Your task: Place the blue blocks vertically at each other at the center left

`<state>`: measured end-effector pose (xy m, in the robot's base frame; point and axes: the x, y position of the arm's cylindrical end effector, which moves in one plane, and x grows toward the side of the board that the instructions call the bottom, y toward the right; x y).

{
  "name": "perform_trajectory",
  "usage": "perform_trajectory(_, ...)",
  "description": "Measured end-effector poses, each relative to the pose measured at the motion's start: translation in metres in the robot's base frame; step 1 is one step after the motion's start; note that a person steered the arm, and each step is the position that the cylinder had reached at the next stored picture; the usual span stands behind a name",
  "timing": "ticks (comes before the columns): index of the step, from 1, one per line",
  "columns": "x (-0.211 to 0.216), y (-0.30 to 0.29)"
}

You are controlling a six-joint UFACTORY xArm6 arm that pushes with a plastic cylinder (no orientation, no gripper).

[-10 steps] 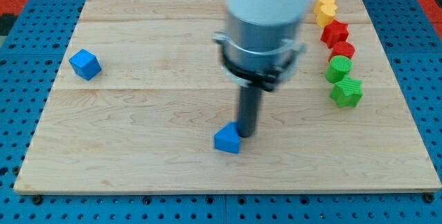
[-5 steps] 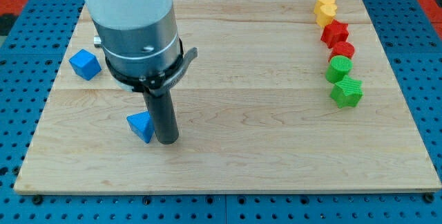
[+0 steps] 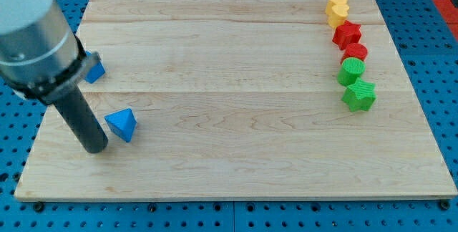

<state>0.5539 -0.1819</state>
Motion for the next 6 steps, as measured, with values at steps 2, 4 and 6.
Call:
perform_trajectory(2,-0.028,0.049)
perform_trajectory(4,-0.019,0.082)
perform_trajectory(6,-0.093,-0.004)
